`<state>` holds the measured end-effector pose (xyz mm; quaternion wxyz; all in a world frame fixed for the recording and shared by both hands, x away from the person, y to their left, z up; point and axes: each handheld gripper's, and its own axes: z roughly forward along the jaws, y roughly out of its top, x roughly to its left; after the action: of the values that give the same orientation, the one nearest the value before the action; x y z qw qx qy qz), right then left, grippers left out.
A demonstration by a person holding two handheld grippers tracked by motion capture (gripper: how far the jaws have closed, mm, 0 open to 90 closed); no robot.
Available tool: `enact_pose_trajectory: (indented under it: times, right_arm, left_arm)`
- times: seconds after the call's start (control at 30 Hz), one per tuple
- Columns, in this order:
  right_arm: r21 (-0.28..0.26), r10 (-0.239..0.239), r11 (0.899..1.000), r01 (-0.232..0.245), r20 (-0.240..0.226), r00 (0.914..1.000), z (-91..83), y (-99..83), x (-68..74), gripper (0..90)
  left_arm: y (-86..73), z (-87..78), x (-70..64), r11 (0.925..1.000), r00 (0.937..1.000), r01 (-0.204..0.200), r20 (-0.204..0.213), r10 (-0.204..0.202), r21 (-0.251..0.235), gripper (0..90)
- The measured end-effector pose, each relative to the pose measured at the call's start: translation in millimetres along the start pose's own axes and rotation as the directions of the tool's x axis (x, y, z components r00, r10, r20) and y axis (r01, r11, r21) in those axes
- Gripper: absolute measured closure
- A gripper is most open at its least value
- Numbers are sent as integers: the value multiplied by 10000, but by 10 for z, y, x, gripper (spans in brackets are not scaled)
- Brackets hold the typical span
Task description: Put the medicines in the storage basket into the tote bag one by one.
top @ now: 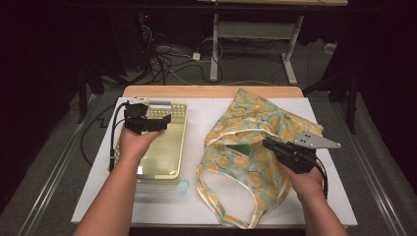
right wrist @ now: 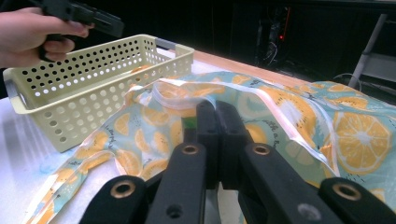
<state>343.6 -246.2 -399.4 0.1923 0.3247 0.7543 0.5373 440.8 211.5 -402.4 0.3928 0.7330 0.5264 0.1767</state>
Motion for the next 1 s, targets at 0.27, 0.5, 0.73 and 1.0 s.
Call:
enact_pose_trajectory:
  times: [0.27, 0.5, 0.73, 1.0]
  right_arm:
    - [-27, 53, 10000, -53, 2, 10000, -11, -3, -8, 900]
    - [-31, 68, 10000, -68, -22, 10000, -10, -7, -2, 900]
    - [76, 138, 9999, -138, -93, 9999, 19, -31, 19, 900]
    - [171, 149, 9997, -148, -66, 9999, 44, -50, 14, 900]
  left_arm:
    - [63, 272, 120, 9977, 9995, 305, -109, -300, 597, 0]
    - [-18, 495, 267, 9881, 9977, 616, -364, -571, 1407, 0]
    - [-102, 681, 448, 9678, 9914, 1199, -780, -1050, 2211, 0]
    - [-189, 801, 484, 9444, 9906, 1240, -942, -997, 3046, 2]
